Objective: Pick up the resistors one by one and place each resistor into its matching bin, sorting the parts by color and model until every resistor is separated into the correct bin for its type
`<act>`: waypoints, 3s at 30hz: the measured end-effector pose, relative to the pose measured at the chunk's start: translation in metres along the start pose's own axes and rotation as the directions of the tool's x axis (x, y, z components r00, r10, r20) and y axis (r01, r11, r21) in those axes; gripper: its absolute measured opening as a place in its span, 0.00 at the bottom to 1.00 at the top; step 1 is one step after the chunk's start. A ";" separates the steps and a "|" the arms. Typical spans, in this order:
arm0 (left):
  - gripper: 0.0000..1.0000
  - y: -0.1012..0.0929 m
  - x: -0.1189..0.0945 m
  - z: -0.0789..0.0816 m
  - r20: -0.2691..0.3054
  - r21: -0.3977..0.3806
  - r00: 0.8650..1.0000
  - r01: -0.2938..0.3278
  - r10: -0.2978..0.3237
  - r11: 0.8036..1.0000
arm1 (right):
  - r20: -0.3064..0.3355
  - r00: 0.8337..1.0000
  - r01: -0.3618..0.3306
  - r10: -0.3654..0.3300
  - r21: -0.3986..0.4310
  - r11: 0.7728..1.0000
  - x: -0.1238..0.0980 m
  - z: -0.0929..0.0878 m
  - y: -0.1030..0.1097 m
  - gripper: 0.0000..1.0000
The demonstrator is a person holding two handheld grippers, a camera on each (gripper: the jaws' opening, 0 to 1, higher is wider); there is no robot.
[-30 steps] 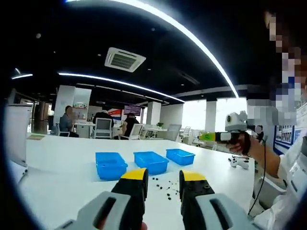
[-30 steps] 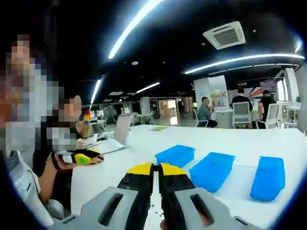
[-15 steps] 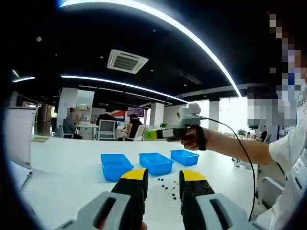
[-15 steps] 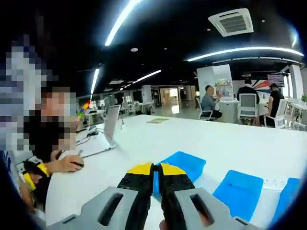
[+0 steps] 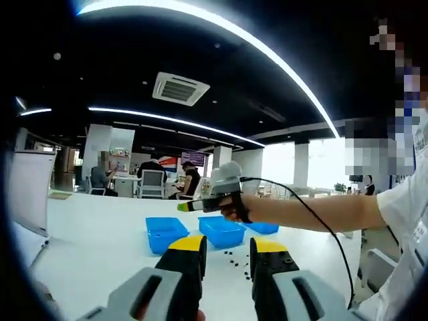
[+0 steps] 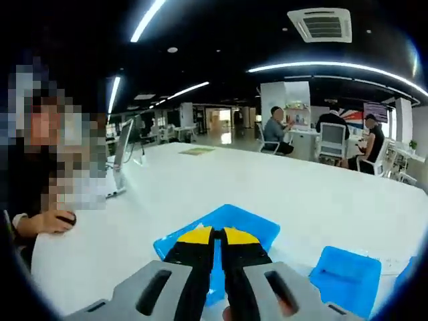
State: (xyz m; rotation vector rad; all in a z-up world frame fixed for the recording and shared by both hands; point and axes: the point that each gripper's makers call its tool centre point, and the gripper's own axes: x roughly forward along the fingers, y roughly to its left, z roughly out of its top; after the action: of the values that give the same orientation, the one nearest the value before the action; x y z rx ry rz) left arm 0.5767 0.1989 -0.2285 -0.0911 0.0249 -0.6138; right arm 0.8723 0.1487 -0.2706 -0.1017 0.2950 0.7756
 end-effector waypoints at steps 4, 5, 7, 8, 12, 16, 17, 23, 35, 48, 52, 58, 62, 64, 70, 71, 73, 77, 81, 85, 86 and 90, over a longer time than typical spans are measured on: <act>0.28 -0.002 0.001 0.001 0.001 -0.002 1.000 0.003 -0.003 1.000 | 0.021 1.000 -0.013 0.014 -0.052 0.999 0.005 0.005 0.006 0.12; 0.28 -0.002 0.001 0.001 0.002 -0.001 1.000 0.003 -0.003 1.000 | 0.019 1.000 -0.008 0.009 -0.064 0.998 0.006 0.005 0.006 0.26; 0.28 -0.002 0.001 0.002 0.003 0.000 1.000 0.003 -0.003 1.000 | 0.019 1.000 -0.008 0.009 -0.082 0.997 0.004 0.005 0.008 0.47; 0.28 -0.002 0.001 0.002 0.002 0.000 1.000 0.001 -0.001 1.000 | 0.025 1.000 -0.007 0.009 -0.087 0.996 0.002 0.006 0.009 0.49; 0.28 -0.001 0.001 0.001 -0.002 0.004 1.000 -0.002 0.002 1.000 | 0.081 0.997 0.009 -0.002 -0.090 0.996 -0.013 0.021 0.008 0.41; 0.28 0.003 0.002 -0.001 -0.018 0.039 0.999 -0.030 0.031 0.999 | 0.086 0.996 -0.001 0.008 -0.078 0.997 -0.037 0.023 0.007 0.40; 0.28 0.002 0.002 -0.001 -0.017 0.035 1.000 -0.026 0.026 0.999 | 0.089 0.996 -0.002 0.009 -0.076 0.997 -0.040 0.026 0.003 0.40; 0.29 0.000 0.003 -0.001 -0.017 0.029 1.000 -0.017 0.018 0.999 | 0.145 0.989 -0.022 0.028 -0.049 0.999 -0.094 0.029 0.003 0.36; 0.30 -0.005 0.003 -0.001 -0.017 0.032 1.000 -0.009 0.010 0.999 | 0.232 0.972 -0.017 0.025 -0.037 0.999 -0.221 0.007 0.000 0.37; 0.31 -0.007 0.010 -0.008 -0.028 0.014 1.000 0.008 -0.008 1.000 | 0.338 0.936 0.113 -0.104 -0.007 0.994 -0.347 -0.043 -0.007 0.37; 0.31 -0.010 0.012 -0.010 -0.032 0.015 0.999 0.012 -0.012 1.000 | 0.308 0.936 0.183 -0.170 -0.013 0.983 -0.366 -0.076 -0.009 0.38; 0.31 -0.014 0.014 -0.013 -0.040 0.021 0.999 0.020 -0.019 1.000 | 0.273 0.943 0.196 -0.193 0.014 0.980 -0.377 -0.105 -0.010 0.40; 0.31 -0.014 0.015 -0.013 -0.043 0.021 0.999 0.021 -0.020 1.000 | 0.273 0.938 0.214 -0.212 0.021 0.977 -0.381 -0.104 -0.014 0.39; 0.31 -0.015 0.015 -0.013 -0.044 0.024 0.999 0.022 -0.021 0.999 | 0.274 0.937 0.220 -0.217 0.021 0.975 -0.383 -0.103 -0.016 0.39; 0.31 -0.012 0.014 -0.013 -0.046 0.025 0.999 0.017 -0.016 1.000 | 0.271 0.934 0.228 -0.231 0.041 0.973 -0.385 -0.104 -0.018 0.37; 0.31 -0.011 0.014 -0.013 -0.046 0.024 0.999 0.016 -0.015 1.000 | 0.264 0.936 0.231 -0.234 0.044 0.972 -0.385 -0.104 -0.019 0.37; 0.31 -0.011 0.014 -0.012 -0.045 0.023 0.999 0.016 -0.015 1.000 | 0.233 0.945 0.228 -0.228 0.026 0.973 -0.382 -0.103 -0.016 0.35; 0.31 -0.011 0.013 -0.012 -0.045 0.024 0.999 0.016 -0.015 1.000 | 0.129 0.975 0.193 -0.179 -0.105 0.975 -0.370 -0.100 -0.006 0.33; 0.31 -0.011 0.013 -0.011 -0.044 0.028 0.999 0.016 -0.015 0.999 | -0.001 0.995 0.094 -0.096 -0.147 0.985 -0.350 -0.100 0.012 0.33; 0.31 -0.010 0.011 -0.009 -0.037 0.027 0.999 0.013 -0.012 1.000 | -0.105 0.993 0.039 -0.060 -0.187 0.982 -0.324 -0.092 0.023 0.33; 0.31 -0.009 0.010 -0.008 -0.035 0.026 0.999 0.012 -0.011 1.000 | -0.126 0.991 0.025 -0.048 -0.178 0.984 -0.317 -0.091 0.027 0.32; 0.31 -0.008 0.009 -0.006 -0.028 0.027 1.000 0.007 -0.007 1.000 | -0.227 0.974 -0.036 0.000 -0.152 0.988 -0.277 -0.099 0.041 0.29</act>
State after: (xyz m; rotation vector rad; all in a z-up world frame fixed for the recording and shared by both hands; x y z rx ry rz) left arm 0.5791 0.1874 -0.2342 -0.0569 0.0430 -0.6221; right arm 0.6340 -0.0288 -0.2814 -0.3367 0.4526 0.8056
